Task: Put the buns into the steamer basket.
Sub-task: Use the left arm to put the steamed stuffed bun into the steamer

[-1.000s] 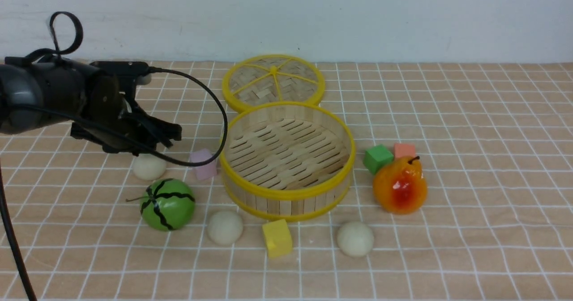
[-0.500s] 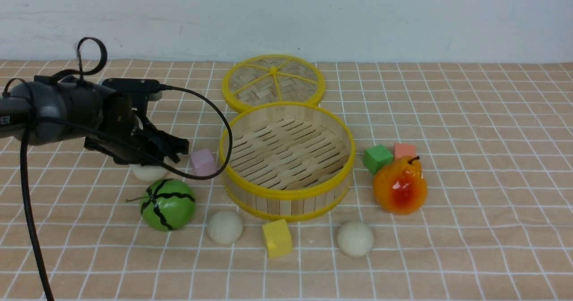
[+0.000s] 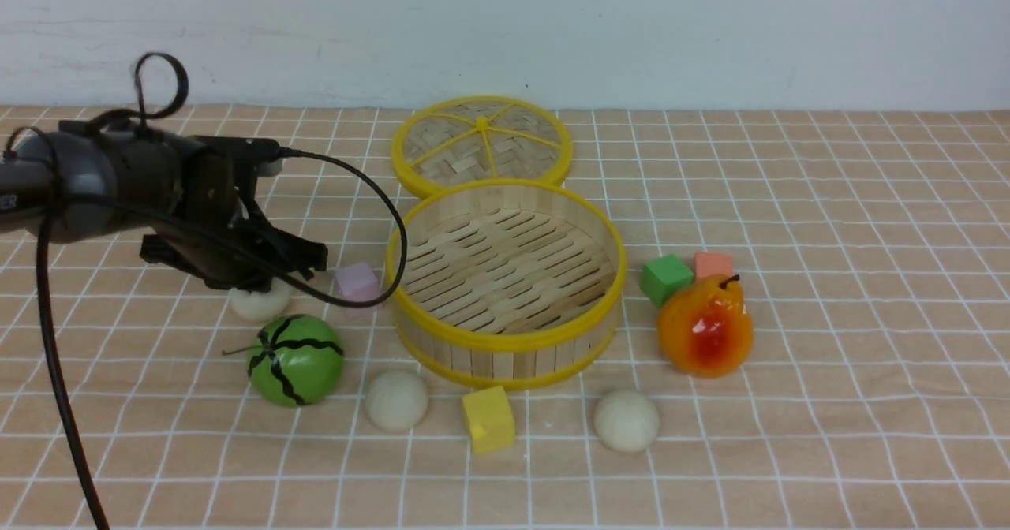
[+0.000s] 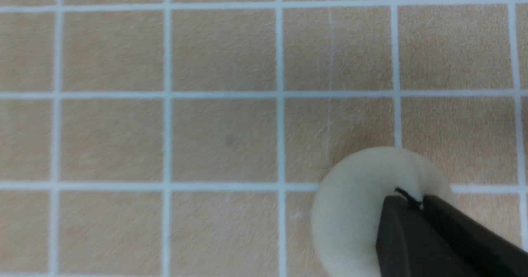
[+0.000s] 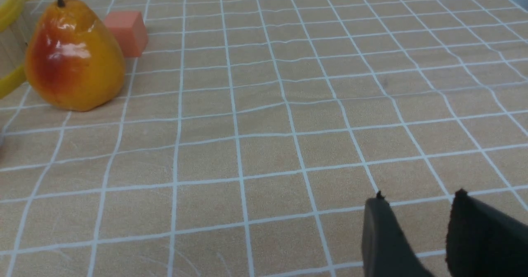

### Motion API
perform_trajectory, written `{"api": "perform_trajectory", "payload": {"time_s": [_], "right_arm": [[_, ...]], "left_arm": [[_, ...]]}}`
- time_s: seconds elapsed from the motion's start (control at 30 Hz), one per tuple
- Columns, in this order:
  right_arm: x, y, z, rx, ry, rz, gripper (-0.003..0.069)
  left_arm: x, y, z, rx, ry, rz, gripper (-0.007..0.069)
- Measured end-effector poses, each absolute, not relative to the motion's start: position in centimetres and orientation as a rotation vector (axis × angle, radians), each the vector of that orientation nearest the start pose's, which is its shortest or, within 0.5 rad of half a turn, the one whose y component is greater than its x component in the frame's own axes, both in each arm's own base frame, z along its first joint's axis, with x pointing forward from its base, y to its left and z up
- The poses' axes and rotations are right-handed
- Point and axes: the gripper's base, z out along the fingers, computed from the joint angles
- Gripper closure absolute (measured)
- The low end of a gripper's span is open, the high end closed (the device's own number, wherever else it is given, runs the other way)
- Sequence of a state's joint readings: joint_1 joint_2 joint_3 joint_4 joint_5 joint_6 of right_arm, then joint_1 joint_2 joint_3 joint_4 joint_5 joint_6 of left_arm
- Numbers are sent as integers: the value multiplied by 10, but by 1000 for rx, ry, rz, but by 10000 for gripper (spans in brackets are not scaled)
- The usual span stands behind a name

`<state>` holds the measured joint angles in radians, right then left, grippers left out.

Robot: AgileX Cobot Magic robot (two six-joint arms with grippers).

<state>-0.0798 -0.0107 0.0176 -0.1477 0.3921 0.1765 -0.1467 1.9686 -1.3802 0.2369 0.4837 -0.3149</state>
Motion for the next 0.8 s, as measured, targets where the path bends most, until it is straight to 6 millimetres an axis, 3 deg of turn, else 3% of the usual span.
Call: {"api": "perform_trajectory", "payload": {"time_s": [0.13,0.23,0.37,0.43,0.5,0.63,0.8], "right_arm": [[51,-9,173,151,1873,-80,418],[51,-9,173,151,1873,-80,418],[51,-9,173,151,1873,-80,418],[51,-9,173,151,1873,-80,418],[51,-9,173,151,1873,-80,418],[51,-9,173,151,1873,-80,418],[51,-9,173,151,1873,-80,418]], "left_arm": [[417,-51,221,-6,2509,43,634],[408,-52,260,-24,2439,14,634],[392,-80,290,54,2385,-94,634],[388,-95,292,96,2382,-134,634],[382,-126,291,174,2365,-215,634],[380,-166,279,271,2317,-290,634],[389,-188,247,311,2326,-313,627]]}}
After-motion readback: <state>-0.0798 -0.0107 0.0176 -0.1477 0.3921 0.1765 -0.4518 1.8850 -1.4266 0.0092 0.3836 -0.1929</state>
